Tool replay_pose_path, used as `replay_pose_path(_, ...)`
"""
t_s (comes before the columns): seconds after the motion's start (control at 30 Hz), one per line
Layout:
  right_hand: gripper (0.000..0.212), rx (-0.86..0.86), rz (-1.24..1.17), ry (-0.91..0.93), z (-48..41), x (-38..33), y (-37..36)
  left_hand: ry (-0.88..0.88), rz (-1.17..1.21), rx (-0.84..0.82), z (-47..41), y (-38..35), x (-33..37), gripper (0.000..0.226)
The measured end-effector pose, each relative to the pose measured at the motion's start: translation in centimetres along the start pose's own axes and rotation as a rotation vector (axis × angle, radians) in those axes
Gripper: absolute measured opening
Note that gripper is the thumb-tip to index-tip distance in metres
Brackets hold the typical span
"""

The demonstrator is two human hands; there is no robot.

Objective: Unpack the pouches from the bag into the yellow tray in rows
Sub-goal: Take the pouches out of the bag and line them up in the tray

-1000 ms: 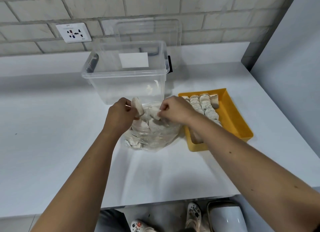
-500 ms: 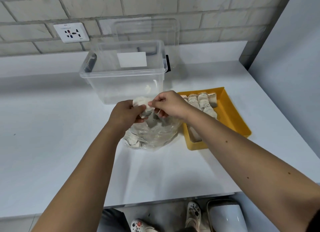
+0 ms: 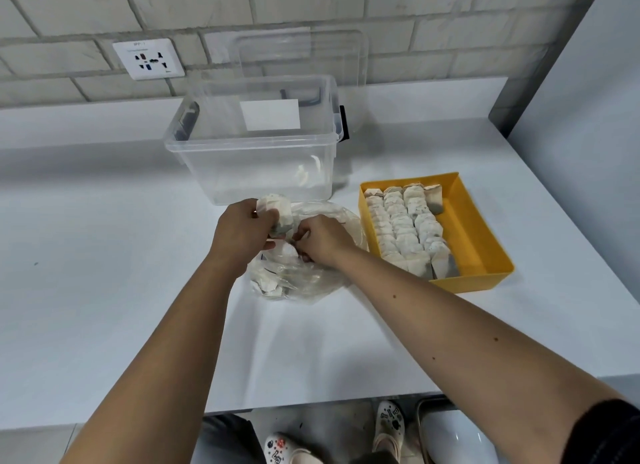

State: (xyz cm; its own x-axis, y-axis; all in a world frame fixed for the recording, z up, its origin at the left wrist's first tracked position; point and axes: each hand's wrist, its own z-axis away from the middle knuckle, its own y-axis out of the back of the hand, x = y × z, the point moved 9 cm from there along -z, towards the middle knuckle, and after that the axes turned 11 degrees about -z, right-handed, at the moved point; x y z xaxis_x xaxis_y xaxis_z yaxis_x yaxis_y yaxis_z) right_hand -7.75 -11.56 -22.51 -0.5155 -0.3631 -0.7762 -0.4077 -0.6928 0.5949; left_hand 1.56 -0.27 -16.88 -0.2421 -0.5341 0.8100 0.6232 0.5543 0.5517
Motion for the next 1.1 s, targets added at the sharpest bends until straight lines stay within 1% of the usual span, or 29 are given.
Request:
replay_pose_path(0.07, 0.014, 0.004, 0.027, 0.039, 0.3, -0.4, 0.9, 0.005, 0.001, 0.002, -0.1, 0.1, -0.1, 0.013)
replay_pose_path(0.17, 0.005, 0.039, 0.058, 0.11, 1.4, -1.6, 4.4, 0.008, 0.008, 0.003, -0.3, 0.4, 0.0, 0.013)
replay_pose_path(0.23, 0.004, 0.027, 0.001, 0.126, 2.3, -2.1, 6.8, 0.004, 0.01, -0.008, -0.3, 0.3, 0.2, 0.014)
replay_pose_path(0.27, 0.004, 0.017, -0.085, 0.125, 2.8, -2.3, 7.8, 0.0, 0.011, -0.014, -0.3, 0.1, 0.3, 0.014)
replay_pose_path(0.37, 0.004, -0.057, -0.478, 0.093, 3.7, -2.9, 9.3, 0.002, 0.046, -0.051, 0.0, -0.6, 0.6, 0.019)
replay_pose_path(0.4, 0.003, -0.082, -0.573, 0.086, 3.9, -3.1, 9.4, 0.011, 0.075, -0.079, 0.1, -1.0, 0.7, 0.021)
replay_pose_path(0.47, 0.004, -0.097, -0.636, 0.089, 4.1, -3.6, 9.3, 0.035, 0.162, -0.154, 0.6, -1.9, 0.9, 0.023)
replay_pose_path(0.53, 0.006, -0.096, -0.594, 0.098, 4.0, -3.8, 9.0, 0.044, 0.236, -0.222, 1.2, -2.7, 1.2, 0.026)
replay_pose_path(0.7, 0.007, -0.101, -0.507, 0.123, 3.9, -4.7, 9.6, 0.095, 0.328, -0.262, 1.4, -2.5, 0.9, 0.027)
replay_pose_path(0.77, 0.007, -0.072, -0.418, 0.145, 3.7, -5.2, 9.8, 0.123, 0.353, -0.317, 1.5, -2.9, 0.9, 0.033)
replay_pose_path(0.83, 0.007, -0.025, -0.334, 0.154, 3.4, -5.2, 9.7, 0.109, 0.315, -0.36, 1.7, -3.3, 1.2, 0.039)
replay_pose_path(0.9, 0.009, -0.003, -0.33, 0.159, 3.0, -5.0, 9.4, 0.062, 0.238, -0.335, 1.9, -3.3, 1.4, 0.033)
replay_pose_path(0.97, 0.012, -0.007, -0.39, 0.146, 2.8, -4.5, 8.8, 0.035, 0.206, -0.276, 1.6, -3.1, 1.2, 0.021)
replay_pose_path(1.03, 0.017, 0.009, -0.491, 0.074, 2.6, -2.8, 8.0, 0.035, 0.211, -0.228, 1.3, -2.7, 0.9, 0.011)
replay_pose_path(1.07, 0.018, 0.023, -0.498, 0.026, 2.4, -1.8, 7.5, 0.036, 0.213, -0.204, 1.1, -2.5, 0.8, 0.009)
replay_pose_path(1.1, 0.018, 0.021, -0.438, -0.002, 2.3, -0.9, 6.9, 0.034, 0.21, -0.18, 0.9, -2.2, 0.7, 0.008)
